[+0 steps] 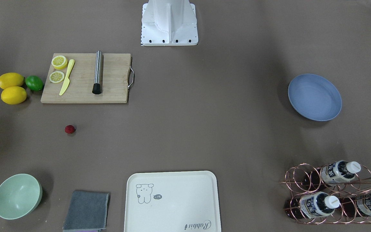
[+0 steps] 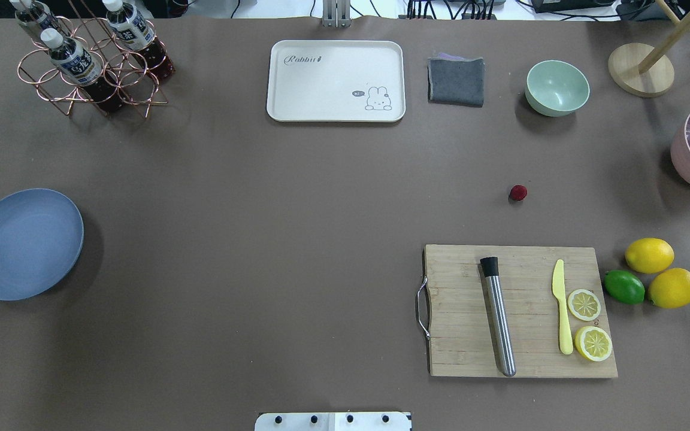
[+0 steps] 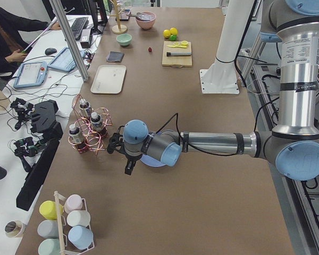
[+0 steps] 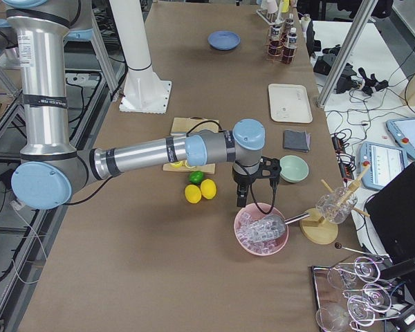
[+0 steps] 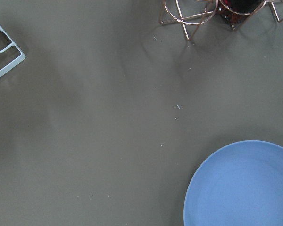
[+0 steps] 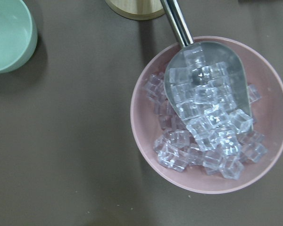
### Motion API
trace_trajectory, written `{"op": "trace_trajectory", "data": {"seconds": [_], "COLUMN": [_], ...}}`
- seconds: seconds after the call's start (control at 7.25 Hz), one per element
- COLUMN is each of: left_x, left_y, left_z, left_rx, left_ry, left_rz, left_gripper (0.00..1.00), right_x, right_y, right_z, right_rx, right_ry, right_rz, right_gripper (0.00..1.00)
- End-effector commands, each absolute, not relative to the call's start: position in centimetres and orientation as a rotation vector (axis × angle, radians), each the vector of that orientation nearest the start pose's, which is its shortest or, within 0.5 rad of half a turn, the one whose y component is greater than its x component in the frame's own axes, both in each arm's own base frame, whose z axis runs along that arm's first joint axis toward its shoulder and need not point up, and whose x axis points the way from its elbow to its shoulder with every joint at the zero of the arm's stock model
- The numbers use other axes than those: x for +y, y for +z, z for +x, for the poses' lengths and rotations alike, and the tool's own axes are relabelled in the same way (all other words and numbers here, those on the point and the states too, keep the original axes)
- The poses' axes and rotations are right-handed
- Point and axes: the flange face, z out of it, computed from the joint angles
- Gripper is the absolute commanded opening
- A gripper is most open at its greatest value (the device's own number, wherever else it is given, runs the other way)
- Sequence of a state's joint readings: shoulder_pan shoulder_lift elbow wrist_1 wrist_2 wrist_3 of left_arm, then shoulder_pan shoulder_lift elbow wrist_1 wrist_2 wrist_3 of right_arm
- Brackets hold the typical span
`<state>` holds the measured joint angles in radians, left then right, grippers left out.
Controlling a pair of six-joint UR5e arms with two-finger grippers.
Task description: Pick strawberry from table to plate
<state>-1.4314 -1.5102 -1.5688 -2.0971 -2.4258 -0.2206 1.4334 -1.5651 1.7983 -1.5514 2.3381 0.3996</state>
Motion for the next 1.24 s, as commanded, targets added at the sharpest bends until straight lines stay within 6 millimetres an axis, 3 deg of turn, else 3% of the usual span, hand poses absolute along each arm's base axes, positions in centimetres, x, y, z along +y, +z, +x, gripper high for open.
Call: {"op": "trace_trajectory", "data": {"seconds": [0.0,0.14,0.41,0.83,1.1], "left_x": [-46.1,-44.9,-43.7,-43.5,-43.4], "left_y": [63.6,63.9,67.9,67.9,68.5], "left_z": [5.7,7.6,10.1,13.7,15.0], "left_rx": [0.971,1.004,0.961,0.959,0.947], "left_ry": [0.079,0.060,0.090,0.084,0.102], "left_rz": [0.279,0.263,0.295,0.291,0.292], "left_gripper": [0.98,0.98,0.98,0.97,0.85], "right_x": [-50.6,-50.7,-51.2,-51.7,-51.7], "right_y": [52.4,51.7,50.3,48.2,48.1], "right_z": [-5.6,-7.5,-10.2,-14.9,-15.7], "right_rx": [-0.840,-0.852,-0.853,-0.850,-0.849], "right_ry": [0.204,0.215,0.228,0.252,0.241], "right_rz": [0.034,0.024,0.004,-0.027,-0.032], "right_gripper": [1.00,1.00,1.00,1.00,1.00]}}
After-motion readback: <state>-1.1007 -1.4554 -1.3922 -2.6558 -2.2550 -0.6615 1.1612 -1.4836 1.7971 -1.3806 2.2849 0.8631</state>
